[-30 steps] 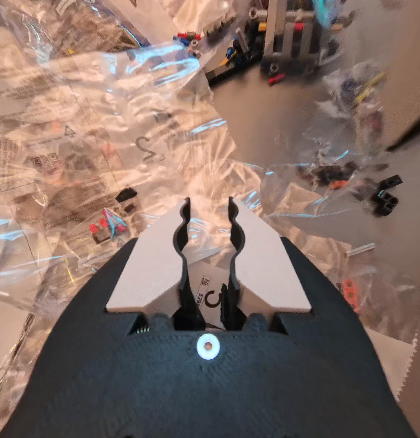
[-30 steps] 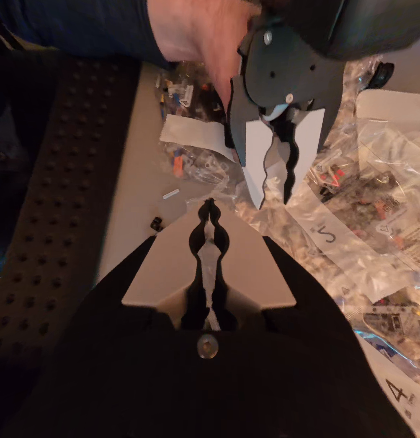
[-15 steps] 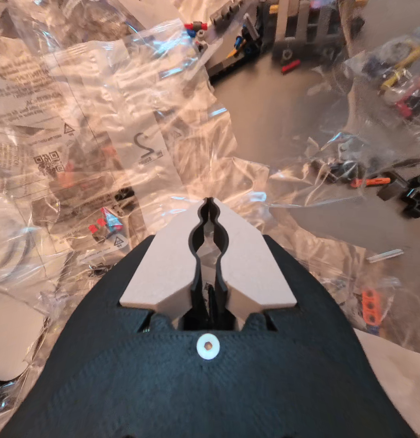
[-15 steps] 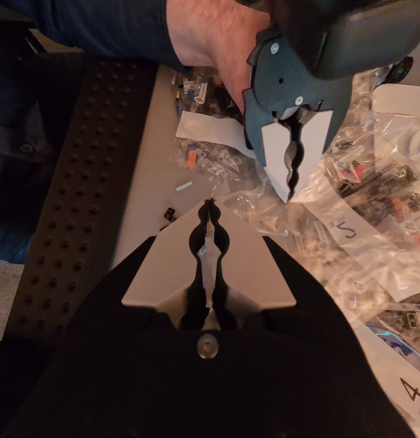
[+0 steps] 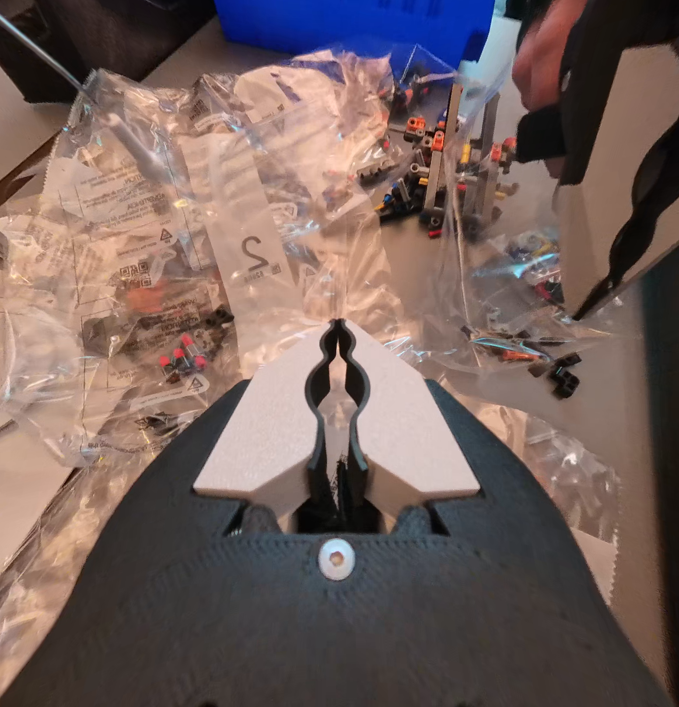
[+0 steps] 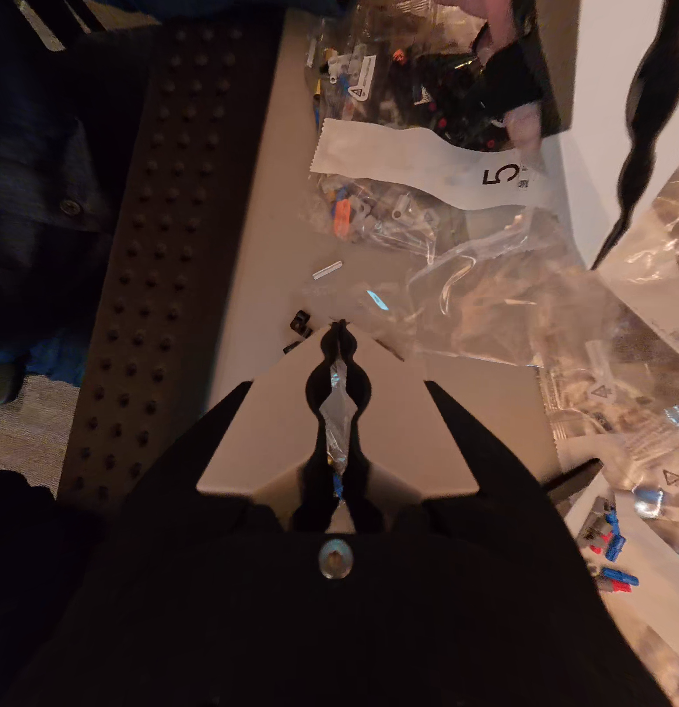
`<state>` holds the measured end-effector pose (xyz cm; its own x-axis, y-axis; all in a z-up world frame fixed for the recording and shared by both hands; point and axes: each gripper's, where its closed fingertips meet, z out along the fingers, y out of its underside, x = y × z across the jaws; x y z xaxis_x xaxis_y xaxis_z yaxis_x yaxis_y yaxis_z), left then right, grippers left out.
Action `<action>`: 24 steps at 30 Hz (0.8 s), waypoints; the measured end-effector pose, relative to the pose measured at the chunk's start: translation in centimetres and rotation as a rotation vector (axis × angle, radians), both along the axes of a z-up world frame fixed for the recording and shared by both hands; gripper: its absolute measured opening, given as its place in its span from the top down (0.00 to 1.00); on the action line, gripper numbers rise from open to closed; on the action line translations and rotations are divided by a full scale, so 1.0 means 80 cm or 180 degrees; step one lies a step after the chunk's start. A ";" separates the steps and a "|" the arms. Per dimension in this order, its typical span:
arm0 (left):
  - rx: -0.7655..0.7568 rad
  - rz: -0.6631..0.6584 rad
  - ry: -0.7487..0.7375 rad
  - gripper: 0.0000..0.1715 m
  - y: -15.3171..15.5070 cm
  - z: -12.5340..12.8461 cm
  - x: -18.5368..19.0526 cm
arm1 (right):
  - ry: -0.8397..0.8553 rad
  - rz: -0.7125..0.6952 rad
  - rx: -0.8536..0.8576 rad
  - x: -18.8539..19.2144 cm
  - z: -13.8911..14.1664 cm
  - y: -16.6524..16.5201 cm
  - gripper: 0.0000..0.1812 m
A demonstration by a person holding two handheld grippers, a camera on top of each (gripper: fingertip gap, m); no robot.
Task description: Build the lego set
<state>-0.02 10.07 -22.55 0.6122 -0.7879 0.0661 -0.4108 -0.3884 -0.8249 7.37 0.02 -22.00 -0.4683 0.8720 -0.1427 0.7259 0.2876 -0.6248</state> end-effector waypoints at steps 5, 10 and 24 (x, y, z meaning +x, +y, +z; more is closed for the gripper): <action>0.0003 0.0038 -0.0257 1.00 0.001 0.014 -0.005 | -0.0087 0.0053 -0.0053 0.004 -0.004 -0.005 1.00; 0.0015 0.0092 -0.0486 1.00 0.004 0.027 -0.010 | 0.0074 0.0082 -0.0121 0.004 0.010 -0.007 1.00; 0.0185 -0.0098 -0.0537 1.00 -0.005 0.040 -0.002 | 0.1358 -0.1355 -0.0083 -0.030 0.094 0.106 0.93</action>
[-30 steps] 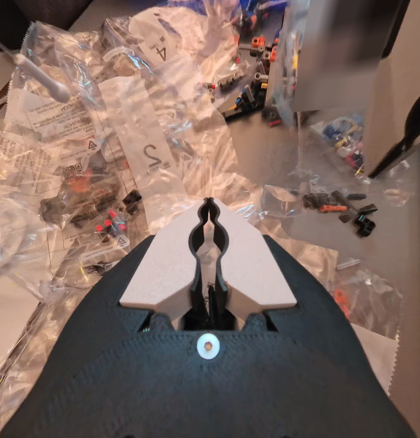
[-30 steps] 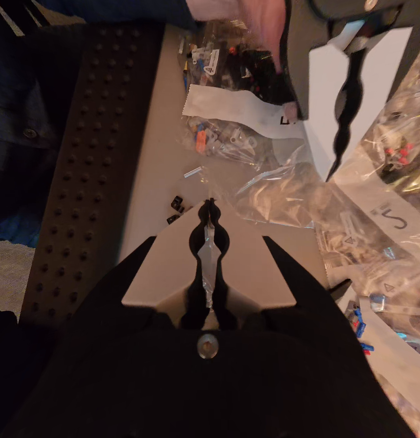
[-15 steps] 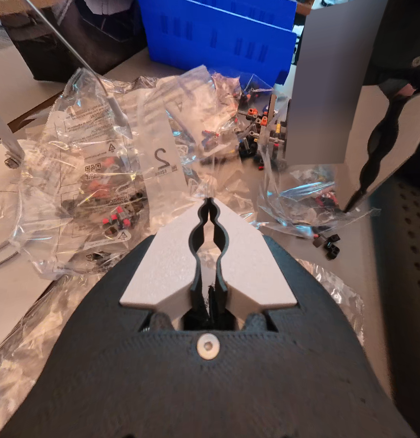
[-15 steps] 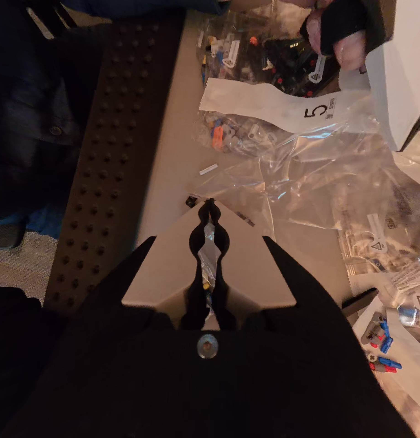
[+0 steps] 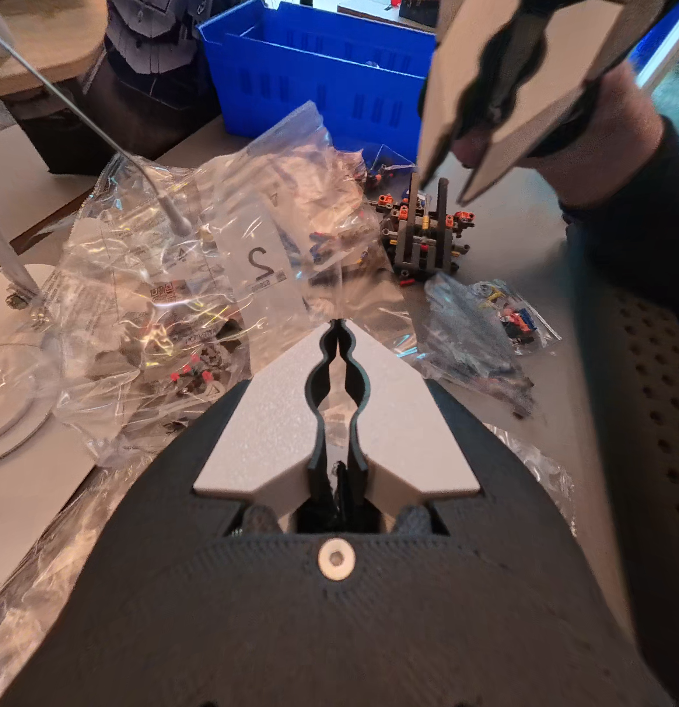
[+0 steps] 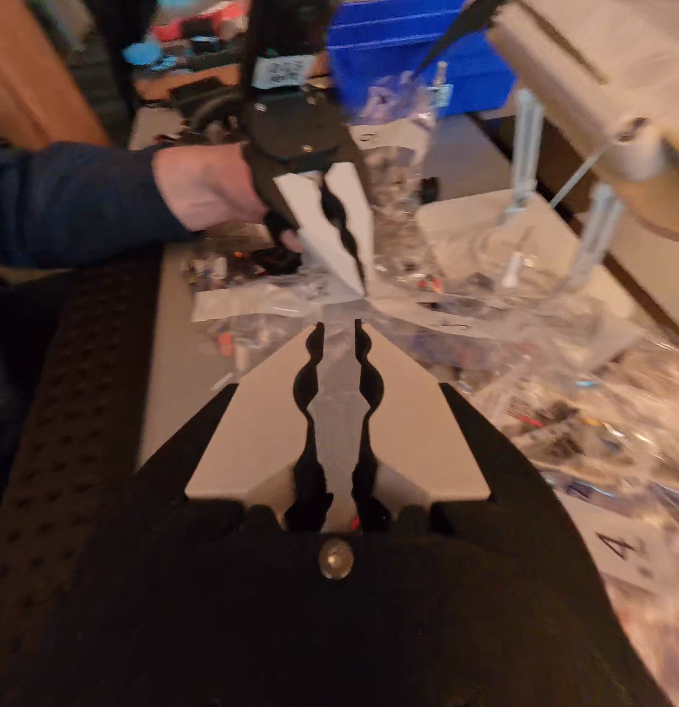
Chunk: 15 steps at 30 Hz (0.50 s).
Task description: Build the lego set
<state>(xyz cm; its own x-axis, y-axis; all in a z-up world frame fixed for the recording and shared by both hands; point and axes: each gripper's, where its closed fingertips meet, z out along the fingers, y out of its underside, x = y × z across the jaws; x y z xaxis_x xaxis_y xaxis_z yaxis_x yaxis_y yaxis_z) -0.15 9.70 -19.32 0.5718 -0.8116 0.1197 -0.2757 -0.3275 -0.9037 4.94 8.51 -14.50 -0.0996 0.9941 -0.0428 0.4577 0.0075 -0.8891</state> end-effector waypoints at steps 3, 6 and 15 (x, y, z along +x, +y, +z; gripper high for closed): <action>0.0038 -0.0041 0.0051 1.00 -0.003 0.000 0.004 | -0.0036 -0.0131 0.0206 -0.011 -0.009 0.008 0.94; 0.0061 -0.0121 0.0020 1.00 -0.007 0.003 0.009 | -0.0585 -0.0436 0.0609 -0.015 -0.050 0.031 0.98; 0.0091 -0.0247 -0.0021 1.00 -0.014 0.006 0.018 | -0.1065 -0.0511 0.0870 -0.031 -0.099 0.042 1.00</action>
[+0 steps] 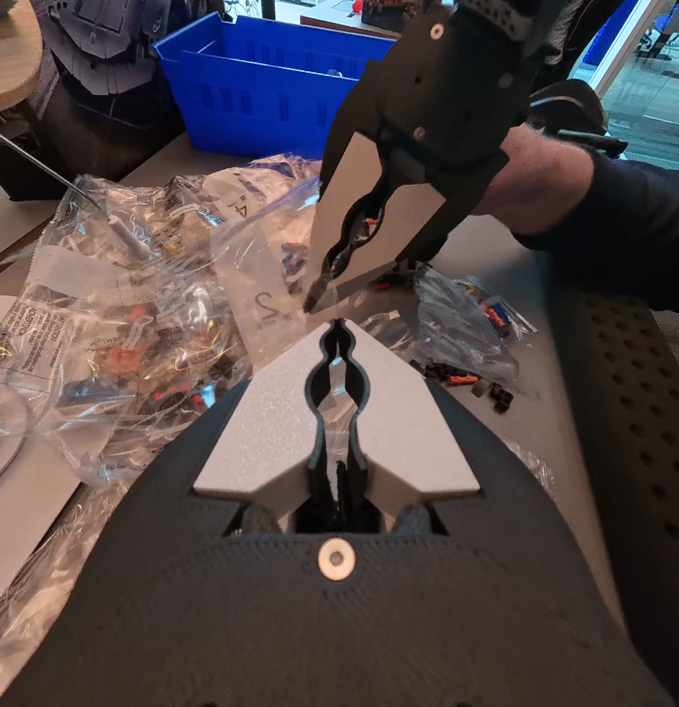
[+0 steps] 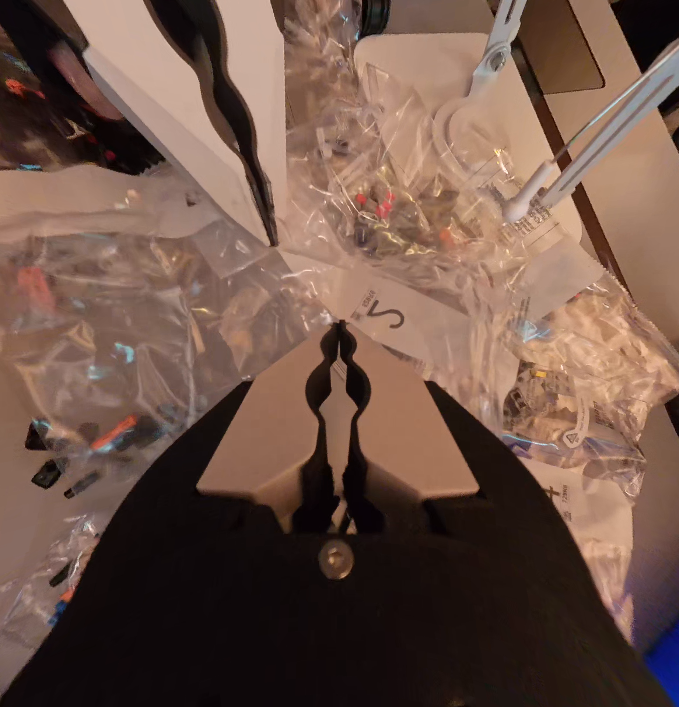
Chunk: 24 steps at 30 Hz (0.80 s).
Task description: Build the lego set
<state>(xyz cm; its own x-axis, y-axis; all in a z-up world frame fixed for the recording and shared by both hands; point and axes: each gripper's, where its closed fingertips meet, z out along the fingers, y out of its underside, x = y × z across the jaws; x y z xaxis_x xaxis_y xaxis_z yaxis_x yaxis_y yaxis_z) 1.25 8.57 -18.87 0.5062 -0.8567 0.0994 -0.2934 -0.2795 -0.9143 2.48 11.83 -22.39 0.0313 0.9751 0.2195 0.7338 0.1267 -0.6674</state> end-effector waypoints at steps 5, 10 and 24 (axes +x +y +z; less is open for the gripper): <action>-0.0018 -0.0106 -0.0050 1.00 -0.006 0.001 0.006 | -0.0048 -0.0125 0.0137 -0.001 -0.001 0.009 1.00; -0.0031 -0.0228 0.0088 1.00 -0.012 -0.010 0.011 | 0.0220 -0.0101 0.0015 -0.014 0.010 0.001 1.00; 0.0351 0.0104 0.0420 0.78 0.006 -0.005 0.005 | 0.0727 -0.0010 -0.0276 -0.033 0.031 -0.009 1.00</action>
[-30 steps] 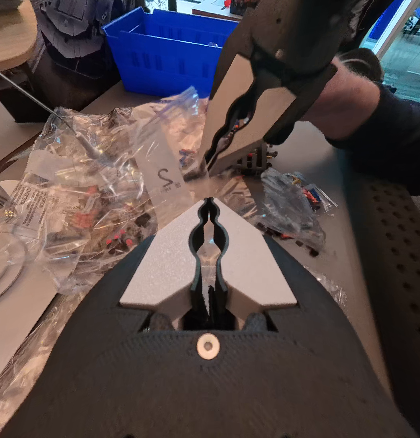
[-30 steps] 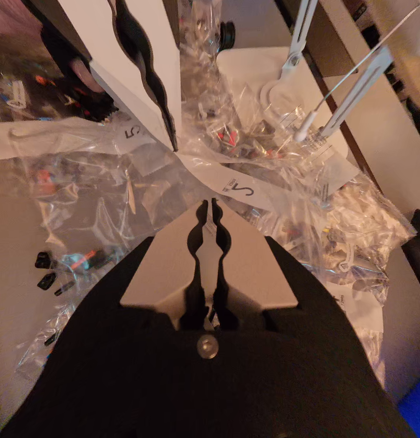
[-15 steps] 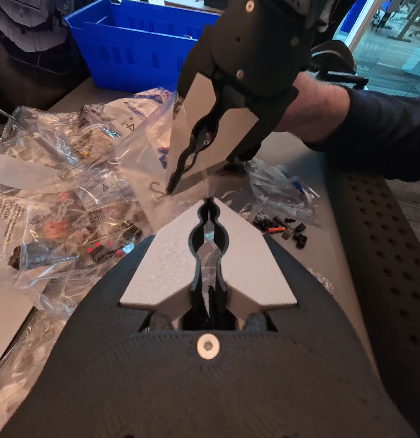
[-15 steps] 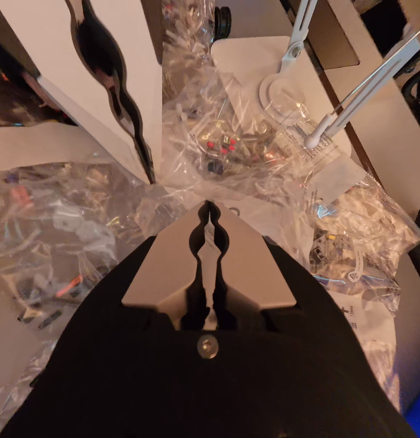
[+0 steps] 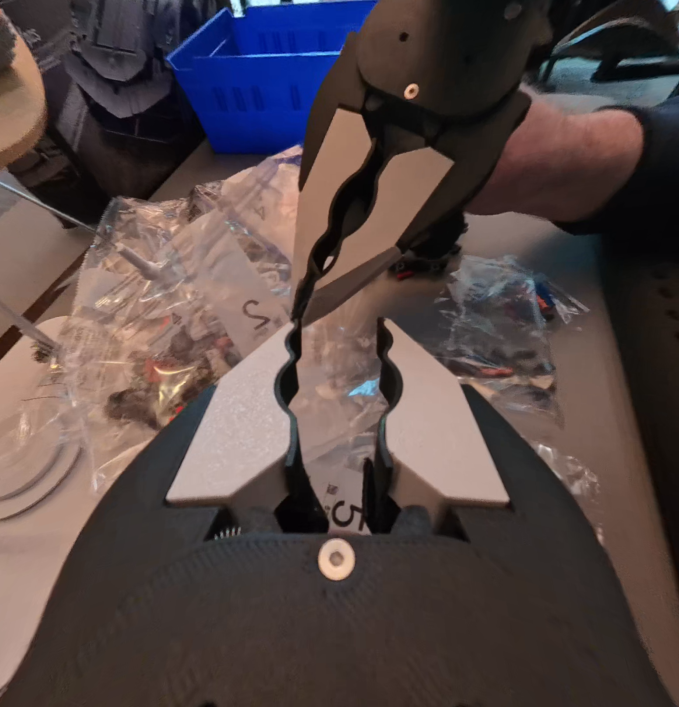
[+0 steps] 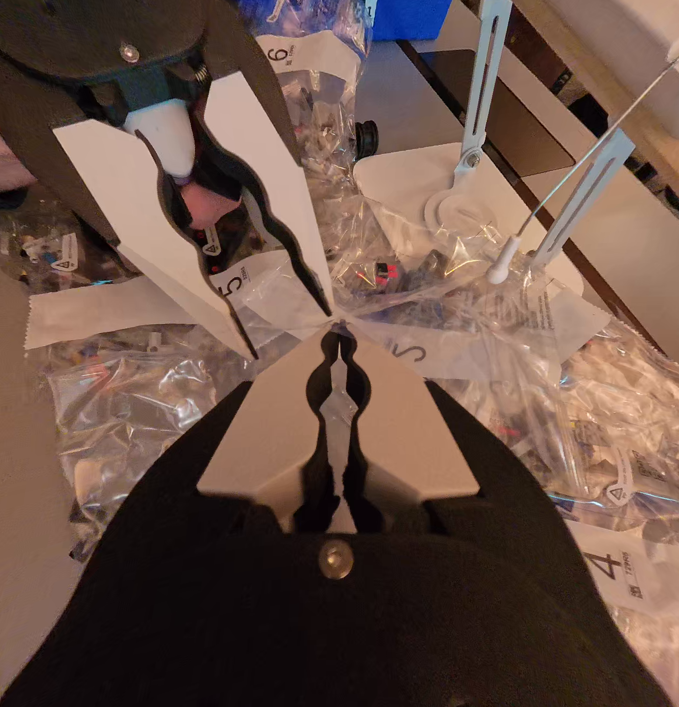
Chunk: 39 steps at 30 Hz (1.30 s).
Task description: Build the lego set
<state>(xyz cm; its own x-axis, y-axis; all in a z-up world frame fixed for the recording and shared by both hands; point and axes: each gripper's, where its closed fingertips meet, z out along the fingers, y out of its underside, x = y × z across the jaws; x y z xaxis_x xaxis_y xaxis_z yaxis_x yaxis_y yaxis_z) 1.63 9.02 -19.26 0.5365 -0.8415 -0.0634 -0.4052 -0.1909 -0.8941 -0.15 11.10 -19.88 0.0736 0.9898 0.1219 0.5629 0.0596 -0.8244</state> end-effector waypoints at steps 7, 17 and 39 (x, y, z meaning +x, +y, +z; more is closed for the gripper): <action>0.0236 0.0282 0.0398 0.82 0.012 -0.004 -0.006 | 0.0093 -0.0053 -0.0003 -0.003 0.007 0.002 1.00; 0.0452 0.0400 0.0771 1.00 0.019 -0.013 -0.013 | 0.0182 -0.0051 -0.0080 -0.004 0.013 0.000 1.00; 0.0698 0.0805 0.0433 1.00 0.034 0.029 -0.058 | -0.0396 0.0116 -0.0056 0.031 -0.009 -0.002 0.96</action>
<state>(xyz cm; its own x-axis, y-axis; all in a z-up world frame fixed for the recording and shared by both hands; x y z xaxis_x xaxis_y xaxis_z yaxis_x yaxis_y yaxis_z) -3.00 11.73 -16.95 0.7002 -0.6417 -0.3130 -0.4878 -0.1099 -0.8660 2.37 10.96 -20.58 0.0231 0.9936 0.1105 0.6587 0.0681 -0.7493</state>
